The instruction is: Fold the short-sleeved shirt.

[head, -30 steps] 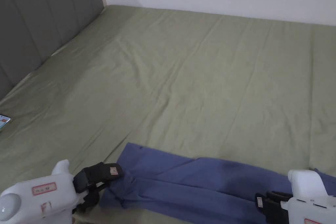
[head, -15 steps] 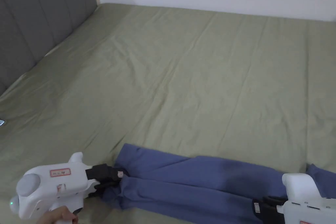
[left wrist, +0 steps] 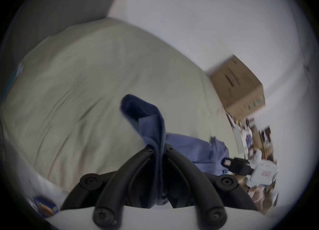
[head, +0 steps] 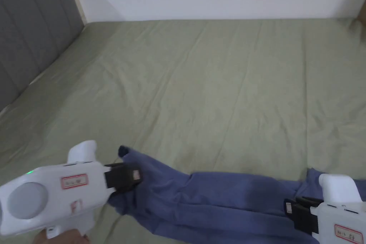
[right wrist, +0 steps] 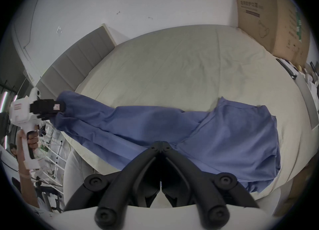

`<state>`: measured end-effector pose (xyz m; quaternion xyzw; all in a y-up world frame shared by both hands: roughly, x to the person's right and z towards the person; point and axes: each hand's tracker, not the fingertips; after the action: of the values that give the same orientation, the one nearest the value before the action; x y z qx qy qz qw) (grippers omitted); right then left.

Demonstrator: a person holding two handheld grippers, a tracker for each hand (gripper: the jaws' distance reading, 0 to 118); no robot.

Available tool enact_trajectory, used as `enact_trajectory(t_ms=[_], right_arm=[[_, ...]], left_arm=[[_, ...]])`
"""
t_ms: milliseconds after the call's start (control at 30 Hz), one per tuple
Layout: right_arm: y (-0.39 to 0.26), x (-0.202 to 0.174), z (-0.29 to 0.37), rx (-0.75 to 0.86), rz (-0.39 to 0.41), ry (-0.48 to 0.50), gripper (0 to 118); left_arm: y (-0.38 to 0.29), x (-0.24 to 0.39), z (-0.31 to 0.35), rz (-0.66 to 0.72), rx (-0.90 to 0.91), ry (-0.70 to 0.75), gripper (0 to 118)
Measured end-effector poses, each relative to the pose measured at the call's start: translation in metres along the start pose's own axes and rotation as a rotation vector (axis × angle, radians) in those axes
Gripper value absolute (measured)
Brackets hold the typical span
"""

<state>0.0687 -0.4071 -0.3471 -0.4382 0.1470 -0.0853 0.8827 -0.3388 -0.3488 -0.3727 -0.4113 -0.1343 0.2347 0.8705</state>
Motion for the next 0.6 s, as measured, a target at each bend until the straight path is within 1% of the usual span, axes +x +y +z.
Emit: enact_trajectory(t_ms=[67,100,133,200,267,333,400,433,467,500,533,567,600], right_arm=[[-0.004,0.009,0.008,0.059,-0.035,0.025,0],[-0.006,0.015,0.011,0.073,-0.054,0.036,0],[-0.009,0.018,0.015,0.088,-0.066,0.036,0],[-0.014,0.024,0.023,0.121,-0.066,0.018,0],[-0.016,0.029,0.031,0.133,-0.061,-0.016,0],[-0.021,0.037,0.036,0.144,-0.074,-0.040,0],[-0.025,0.049,0.040,0.148,-0.108,-0.044,0],[-0.027,0.054,0.041,0.151,-0.129,-0.044,0],[-0.030,0.059,0.043,0.148,-0.149,-0.041,0],[-0.032,0.064,0.043,0.148,-0.166,-0.039,0],[-0.034,0.068,0.043,0.145,-0.176,-0.039,0],[-0.035,0.071,0.043,0.141,-0.186,-0.043,0],[-0.037,0.074,0.044,0.139,-0.193,-0.049,0]], left_arm=[[-0.002,0.043,-0.014,-0.137,-0.029,-0.027,4],[-0.003,0.058,-0.025,-0.167,-0.054,-0.054,4],[-0.005,0.067,-0.038,-0.170,-0.081,-0.100,4],[-0.013,0.089,-0.068,-0.185,-0.152,-0.207,4],[-0.023,0.107,-0.100,-0.196,-0.236,-0.212,4],[-0.036,0.119,-0.128,-0.232,-0.288,-0.186,4],[-0.048,0.127,-0.154,-0.236,-0.331,-0.194,5],[-0.052,0.129,-0.164,-0.247,-0.360,-0.192,8],[-0.054,0.129,-0.172,-0.234,-0.383,-0.170,16],[-0.057,0.129,-0.177,-0.229,-0.392,-0.179,35],[-0.059,0.131,-0.180,-0.228,-0.422,-0.186,71],[-0.060,0.131,-0.179,-0.220,-0.431,-0.187,93],[-0.060,0.130,-0.176,-0.218,-0.426,-0.194,105]])
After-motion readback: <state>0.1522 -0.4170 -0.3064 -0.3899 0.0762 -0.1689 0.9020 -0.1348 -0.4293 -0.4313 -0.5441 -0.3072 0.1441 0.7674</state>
